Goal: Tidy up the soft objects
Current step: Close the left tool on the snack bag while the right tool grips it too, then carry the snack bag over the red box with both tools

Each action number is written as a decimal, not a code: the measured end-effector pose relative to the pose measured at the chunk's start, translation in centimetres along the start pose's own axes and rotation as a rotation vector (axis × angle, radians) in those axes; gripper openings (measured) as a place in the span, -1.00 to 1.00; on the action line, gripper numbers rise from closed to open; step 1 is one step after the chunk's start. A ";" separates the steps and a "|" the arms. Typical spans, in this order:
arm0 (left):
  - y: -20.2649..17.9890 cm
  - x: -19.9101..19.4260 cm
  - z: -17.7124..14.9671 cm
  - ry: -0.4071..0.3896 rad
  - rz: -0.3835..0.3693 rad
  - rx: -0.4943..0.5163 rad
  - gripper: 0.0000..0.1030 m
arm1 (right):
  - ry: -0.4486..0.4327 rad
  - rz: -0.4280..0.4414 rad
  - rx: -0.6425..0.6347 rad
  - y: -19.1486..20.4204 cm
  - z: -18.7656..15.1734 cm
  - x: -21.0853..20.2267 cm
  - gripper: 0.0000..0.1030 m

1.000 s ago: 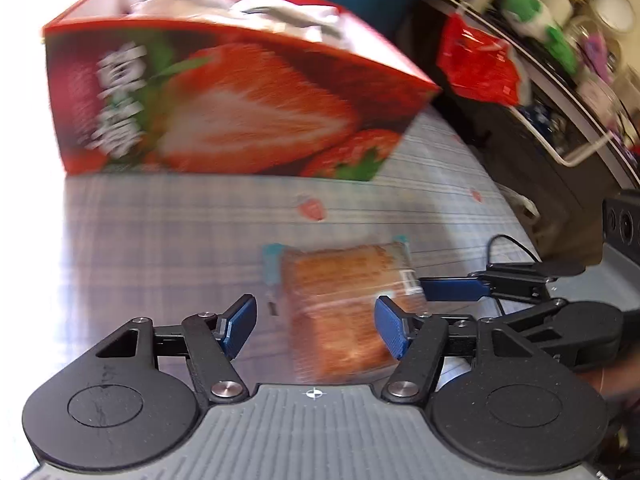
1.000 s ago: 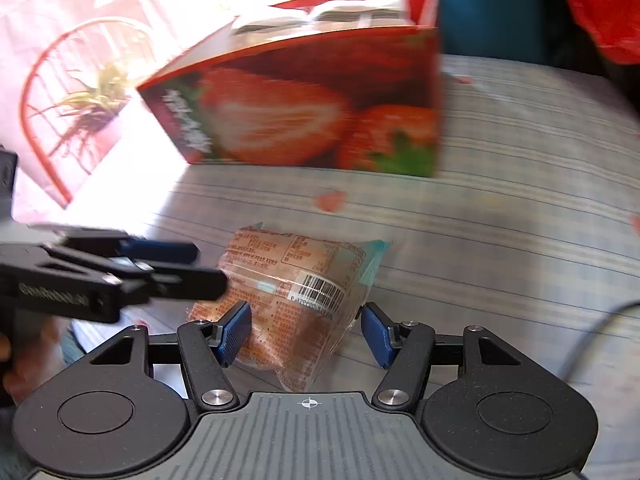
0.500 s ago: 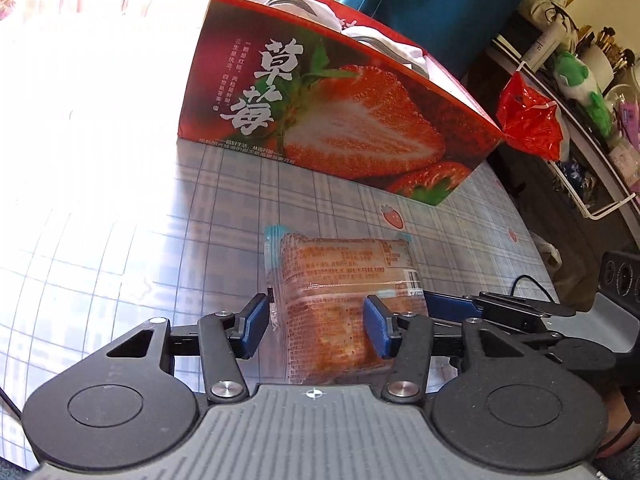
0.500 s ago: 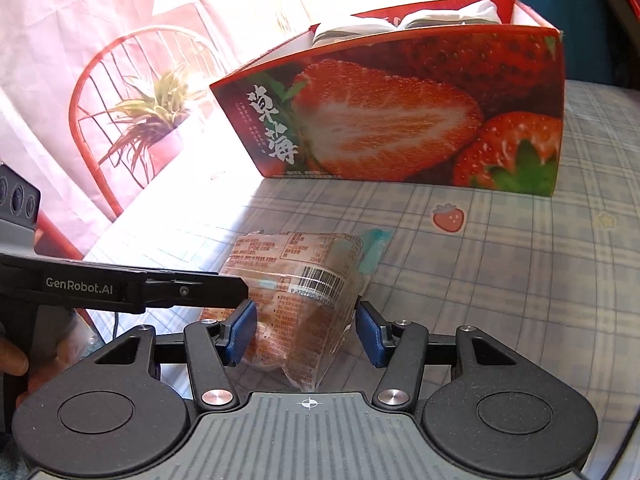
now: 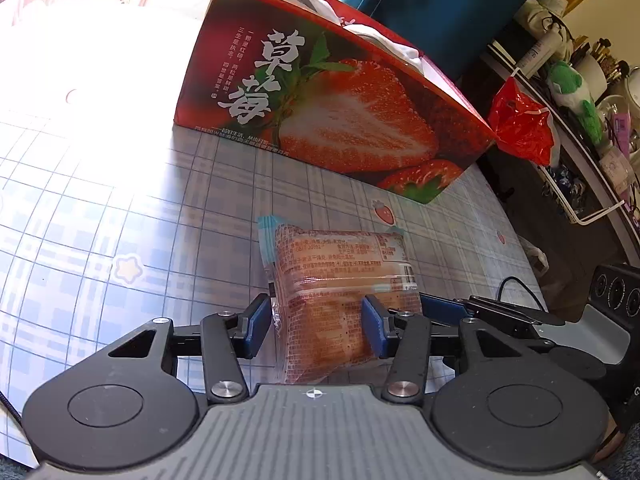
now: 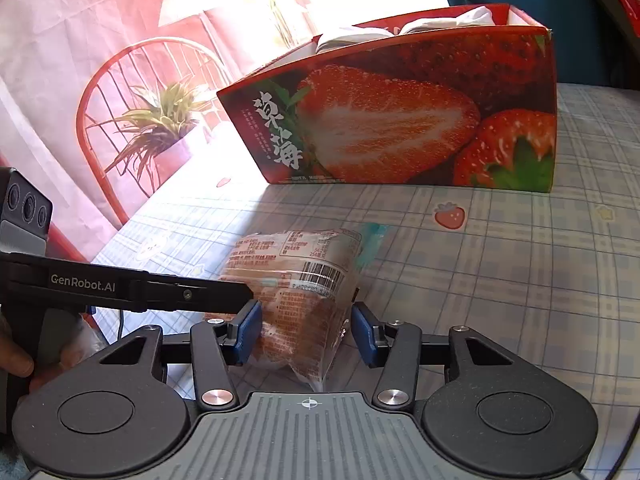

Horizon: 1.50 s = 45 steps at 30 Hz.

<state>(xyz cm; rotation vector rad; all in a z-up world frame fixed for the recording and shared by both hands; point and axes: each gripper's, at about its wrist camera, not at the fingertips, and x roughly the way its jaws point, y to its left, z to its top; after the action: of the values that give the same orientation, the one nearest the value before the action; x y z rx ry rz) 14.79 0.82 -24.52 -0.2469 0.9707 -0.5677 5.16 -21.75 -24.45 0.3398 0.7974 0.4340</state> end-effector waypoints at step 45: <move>-0.8 -2.0 3.2 -0.117 -0.117 0.045 -0.06 | -0.084 -0.011 -0.131 2.2 3.1 -2.0 -0.38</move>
<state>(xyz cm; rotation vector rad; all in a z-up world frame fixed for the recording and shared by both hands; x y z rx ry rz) 16.34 1.09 -20.94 -0.2950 0.8326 -0.6743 5.65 -21.23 -20.23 0.2298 0.6854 0.4561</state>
